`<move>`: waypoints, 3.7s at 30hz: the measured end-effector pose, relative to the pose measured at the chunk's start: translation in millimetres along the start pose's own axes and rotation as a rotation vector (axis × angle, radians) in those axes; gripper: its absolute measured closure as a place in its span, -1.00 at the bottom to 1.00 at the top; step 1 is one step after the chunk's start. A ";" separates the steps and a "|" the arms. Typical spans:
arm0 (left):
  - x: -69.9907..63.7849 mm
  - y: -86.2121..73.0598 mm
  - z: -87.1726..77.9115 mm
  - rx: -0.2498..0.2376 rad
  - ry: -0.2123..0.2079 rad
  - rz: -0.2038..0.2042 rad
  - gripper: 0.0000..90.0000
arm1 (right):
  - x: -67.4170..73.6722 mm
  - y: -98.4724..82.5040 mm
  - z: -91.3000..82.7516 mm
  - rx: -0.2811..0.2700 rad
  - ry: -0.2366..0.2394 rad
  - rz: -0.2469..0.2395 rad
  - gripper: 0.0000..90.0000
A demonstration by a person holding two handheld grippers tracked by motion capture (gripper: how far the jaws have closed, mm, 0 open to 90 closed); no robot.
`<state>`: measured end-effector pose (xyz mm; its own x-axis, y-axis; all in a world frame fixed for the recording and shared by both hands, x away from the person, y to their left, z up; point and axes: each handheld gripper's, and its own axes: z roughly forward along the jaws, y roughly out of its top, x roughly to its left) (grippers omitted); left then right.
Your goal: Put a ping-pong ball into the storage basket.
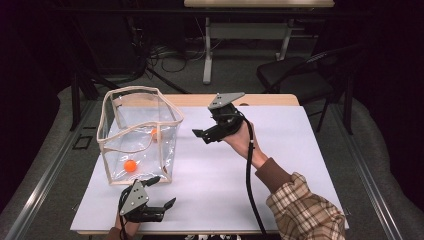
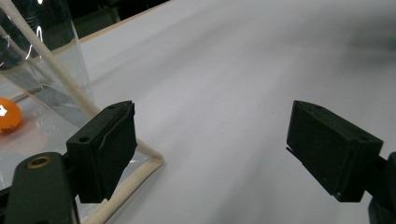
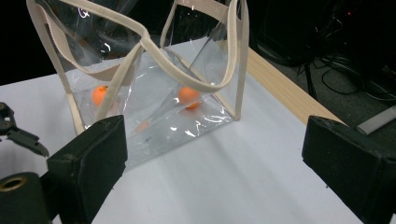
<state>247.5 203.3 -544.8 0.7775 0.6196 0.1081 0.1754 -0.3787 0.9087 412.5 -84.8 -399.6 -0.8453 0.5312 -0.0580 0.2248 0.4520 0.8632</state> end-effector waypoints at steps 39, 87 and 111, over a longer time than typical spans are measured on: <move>-0.7 0.1 0.0 0.002 0.003 0.001 -0.65 | -9.7 -105.6 -44.8 0.110 -0.100 0.067 -0.97; -0.5 -0.1 1.3 0.005 0.002 -0.001 -0.65 | 28.9 -193.1 -79.9 0.154 -0.138 0.048 -0.97; -0.9 -0.3 1.7 0.012 0.001 0.003 -0.65 | 38.0 -221.6 -100.7 0.148 -0.200 0.054 -0.98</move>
<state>247.8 201.7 -545.8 0.7773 0.6192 0.1117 0.1798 -0.3888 0.9036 281.7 -236.9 -542.6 -0.7205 0.6822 -0.1249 0.3481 0.5115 0.7856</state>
